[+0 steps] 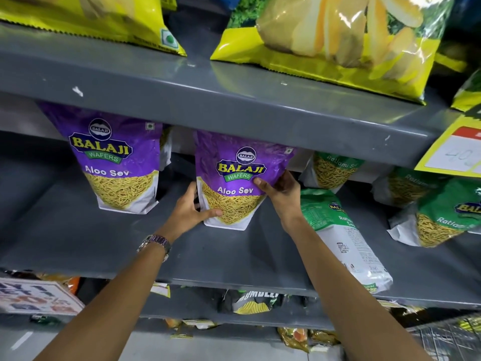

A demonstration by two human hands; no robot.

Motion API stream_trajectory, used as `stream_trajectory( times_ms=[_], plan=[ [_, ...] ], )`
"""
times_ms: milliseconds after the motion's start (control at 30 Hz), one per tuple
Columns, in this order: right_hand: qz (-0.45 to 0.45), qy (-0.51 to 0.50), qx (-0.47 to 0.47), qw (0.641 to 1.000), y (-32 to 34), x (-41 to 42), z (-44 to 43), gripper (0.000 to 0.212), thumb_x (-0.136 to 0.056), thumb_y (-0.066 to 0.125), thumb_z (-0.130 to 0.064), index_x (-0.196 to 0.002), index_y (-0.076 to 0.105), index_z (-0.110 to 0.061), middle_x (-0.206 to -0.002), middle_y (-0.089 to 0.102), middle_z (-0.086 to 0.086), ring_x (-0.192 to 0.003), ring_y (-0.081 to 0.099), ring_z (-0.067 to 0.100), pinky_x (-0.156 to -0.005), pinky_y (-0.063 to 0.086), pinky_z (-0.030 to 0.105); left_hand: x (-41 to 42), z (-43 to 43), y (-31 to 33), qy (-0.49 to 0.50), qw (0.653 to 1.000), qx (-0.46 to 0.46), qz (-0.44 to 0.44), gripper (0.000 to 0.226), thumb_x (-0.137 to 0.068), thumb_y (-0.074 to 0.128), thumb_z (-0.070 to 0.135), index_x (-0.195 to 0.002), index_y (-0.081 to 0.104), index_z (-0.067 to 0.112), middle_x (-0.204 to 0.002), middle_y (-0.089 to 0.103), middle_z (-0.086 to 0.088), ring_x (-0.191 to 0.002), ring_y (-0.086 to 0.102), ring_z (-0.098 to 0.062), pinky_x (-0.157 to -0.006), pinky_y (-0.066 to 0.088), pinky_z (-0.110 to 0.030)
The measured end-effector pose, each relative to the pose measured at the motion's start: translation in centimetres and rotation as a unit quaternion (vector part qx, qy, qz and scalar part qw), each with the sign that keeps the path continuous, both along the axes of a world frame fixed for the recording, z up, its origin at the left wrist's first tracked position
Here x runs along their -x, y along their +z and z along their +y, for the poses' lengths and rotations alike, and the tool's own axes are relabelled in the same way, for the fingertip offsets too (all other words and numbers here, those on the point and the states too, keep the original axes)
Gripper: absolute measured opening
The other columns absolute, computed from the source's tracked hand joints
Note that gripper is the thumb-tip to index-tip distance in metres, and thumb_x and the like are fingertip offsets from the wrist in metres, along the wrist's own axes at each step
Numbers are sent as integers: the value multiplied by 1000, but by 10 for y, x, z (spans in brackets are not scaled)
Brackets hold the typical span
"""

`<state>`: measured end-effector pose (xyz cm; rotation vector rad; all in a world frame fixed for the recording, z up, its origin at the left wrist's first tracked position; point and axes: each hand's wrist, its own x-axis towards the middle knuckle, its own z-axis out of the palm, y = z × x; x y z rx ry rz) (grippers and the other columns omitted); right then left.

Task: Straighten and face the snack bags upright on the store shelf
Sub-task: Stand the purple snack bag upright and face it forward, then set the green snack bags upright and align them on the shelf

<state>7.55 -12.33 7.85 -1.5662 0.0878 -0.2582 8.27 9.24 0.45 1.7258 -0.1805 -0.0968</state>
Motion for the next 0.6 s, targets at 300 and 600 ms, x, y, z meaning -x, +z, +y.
stream_trajectory(
  times_ms=[300,600],
  plan=[
    [-28,-82,59,994,-8,17,-6,35,-69,81,-15,-94,57,-11,-86,66,-4,-75,63,4,-69,50,12,20,-21,-10,98,990,102,0,100,-55,86,34,-137,31,29,-146,42,1,-131,45,-14,-108,40,-44],
    [10,-239,171,956,2,44,-143,33,-70,79,-27,-92,55,-21,-112,58,19,-89,58,20,-84,48,36,90,-173,16,152,947,198,203,53,-77,64,-11,-124,44,4,-118,47,-8,-109,49,-25,-81,48,-39]
  ],
)
